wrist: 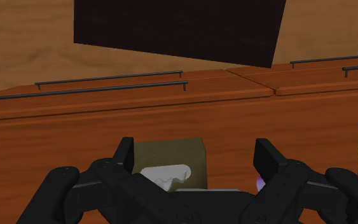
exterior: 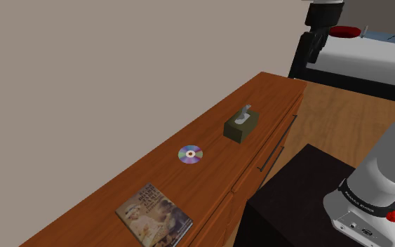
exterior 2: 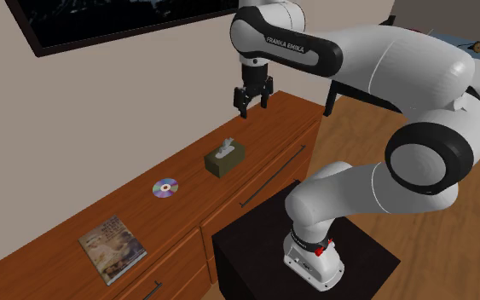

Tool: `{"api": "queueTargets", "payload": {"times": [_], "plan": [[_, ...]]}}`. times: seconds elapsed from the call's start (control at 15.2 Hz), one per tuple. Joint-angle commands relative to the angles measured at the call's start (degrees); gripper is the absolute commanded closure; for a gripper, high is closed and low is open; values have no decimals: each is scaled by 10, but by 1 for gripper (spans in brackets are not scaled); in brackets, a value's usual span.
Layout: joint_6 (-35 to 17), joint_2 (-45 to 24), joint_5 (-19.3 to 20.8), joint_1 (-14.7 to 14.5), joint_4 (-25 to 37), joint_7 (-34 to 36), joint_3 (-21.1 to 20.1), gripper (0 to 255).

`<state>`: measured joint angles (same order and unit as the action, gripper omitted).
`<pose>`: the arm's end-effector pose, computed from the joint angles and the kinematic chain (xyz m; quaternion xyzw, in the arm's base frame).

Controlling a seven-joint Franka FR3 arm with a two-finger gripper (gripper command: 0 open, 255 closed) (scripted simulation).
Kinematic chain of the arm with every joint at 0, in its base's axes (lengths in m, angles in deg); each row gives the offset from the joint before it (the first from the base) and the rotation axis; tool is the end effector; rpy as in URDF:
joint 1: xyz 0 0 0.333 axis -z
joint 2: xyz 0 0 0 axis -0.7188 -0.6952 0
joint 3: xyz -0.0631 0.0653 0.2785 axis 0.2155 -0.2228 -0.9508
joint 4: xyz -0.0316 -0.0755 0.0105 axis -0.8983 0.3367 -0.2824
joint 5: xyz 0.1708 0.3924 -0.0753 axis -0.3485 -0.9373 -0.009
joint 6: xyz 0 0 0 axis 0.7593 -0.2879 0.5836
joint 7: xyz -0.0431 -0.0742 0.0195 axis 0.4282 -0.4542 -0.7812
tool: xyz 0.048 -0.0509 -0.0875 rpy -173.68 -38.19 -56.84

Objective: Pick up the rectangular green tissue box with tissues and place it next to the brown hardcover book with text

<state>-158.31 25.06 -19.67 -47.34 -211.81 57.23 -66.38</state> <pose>0.3651 0.0150 0.5937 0.9985 0.0516 -0.0183 0.0006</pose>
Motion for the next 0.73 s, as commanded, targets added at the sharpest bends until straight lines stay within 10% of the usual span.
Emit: {"api": "queueTargets", "payload": {"times": [0.0, 0.66], "plan": [[0, 0, 0, 0, 0, 0, 0, 0], [-273, -41, -78, 18, -162, 51, 26, 0]]}}
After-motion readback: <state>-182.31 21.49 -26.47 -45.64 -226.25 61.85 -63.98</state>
